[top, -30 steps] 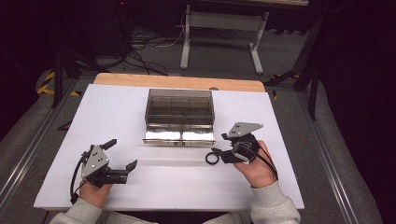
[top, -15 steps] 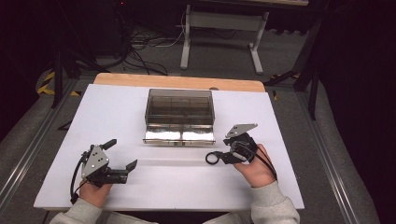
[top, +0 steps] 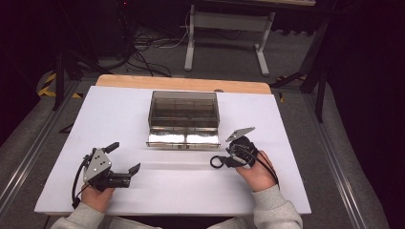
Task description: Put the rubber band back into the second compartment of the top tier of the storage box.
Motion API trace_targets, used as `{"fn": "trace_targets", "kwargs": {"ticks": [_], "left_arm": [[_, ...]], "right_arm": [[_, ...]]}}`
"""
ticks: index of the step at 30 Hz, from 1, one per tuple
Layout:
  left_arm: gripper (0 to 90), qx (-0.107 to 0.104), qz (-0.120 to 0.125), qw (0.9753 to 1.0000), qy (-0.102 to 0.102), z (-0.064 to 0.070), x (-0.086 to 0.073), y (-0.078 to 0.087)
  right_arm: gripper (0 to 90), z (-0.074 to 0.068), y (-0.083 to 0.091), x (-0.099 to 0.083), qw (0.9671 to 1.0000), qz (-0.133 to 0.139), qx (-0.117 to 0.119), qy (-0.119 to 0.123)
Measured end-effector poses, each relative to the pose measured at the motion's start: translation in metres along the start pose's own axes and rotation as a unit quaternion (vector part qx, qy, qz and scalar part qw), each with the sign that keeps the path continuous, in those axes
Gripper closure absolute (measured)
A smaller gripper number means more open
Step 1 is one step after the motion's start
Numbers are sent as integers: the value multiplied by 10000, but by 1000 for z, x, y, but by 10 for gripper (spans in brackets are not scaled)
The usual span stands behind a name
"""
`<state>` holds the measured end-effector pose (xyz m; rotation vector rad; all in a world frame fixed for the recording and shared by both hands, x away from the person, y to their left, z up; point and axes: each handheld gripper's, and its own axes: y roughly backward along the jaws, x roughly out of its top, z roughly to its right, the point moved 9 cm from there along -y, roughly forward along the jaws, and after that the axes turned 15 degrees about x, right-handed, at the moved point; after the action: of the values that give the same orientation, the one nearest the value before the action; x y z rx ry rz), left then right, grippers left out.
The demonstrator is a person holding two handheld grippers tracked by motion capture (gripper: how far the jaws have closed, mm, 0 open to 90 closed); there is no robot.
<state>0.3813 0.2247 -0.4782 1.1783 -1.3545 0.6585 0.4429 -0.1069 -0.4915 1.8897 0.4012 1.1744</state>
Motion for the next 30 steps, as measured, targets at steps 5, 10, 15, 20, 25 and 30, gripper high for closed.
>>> {"fn": "trace_targets", "kwargs": {"ticks": [5, 10, 15, 20, 25, 30], "left_arm": [[9, -1, -2, 10000, 1, 0, 0, 0], [9, -3, -4, 10000, 1, 0, 0, 0], [9, -7, -3, 10000, -1, 0, 0, 0], [9, -5, -1, 10000, -4, 0, 0, 0], [9, -11, -4, 10000, -5, 0, 0, 0], [9, -10, 1, 10000, -7, 0, 0, 0]], "right_arm": [[572, 1, -6, -2, 10000, -89, -10, -17], [626, 2, -11, -4, 9998, -163, -34, -55], [670, 2, -16, -6, 9996, -261, -56, -69], [723, 3, -19, -8, 9994, -327, -82, -77], [796, 3, -22, -9, 9991, -412, -50, -107], [877, 2, -22, -10, 9989, -438, -78, -124]]}}
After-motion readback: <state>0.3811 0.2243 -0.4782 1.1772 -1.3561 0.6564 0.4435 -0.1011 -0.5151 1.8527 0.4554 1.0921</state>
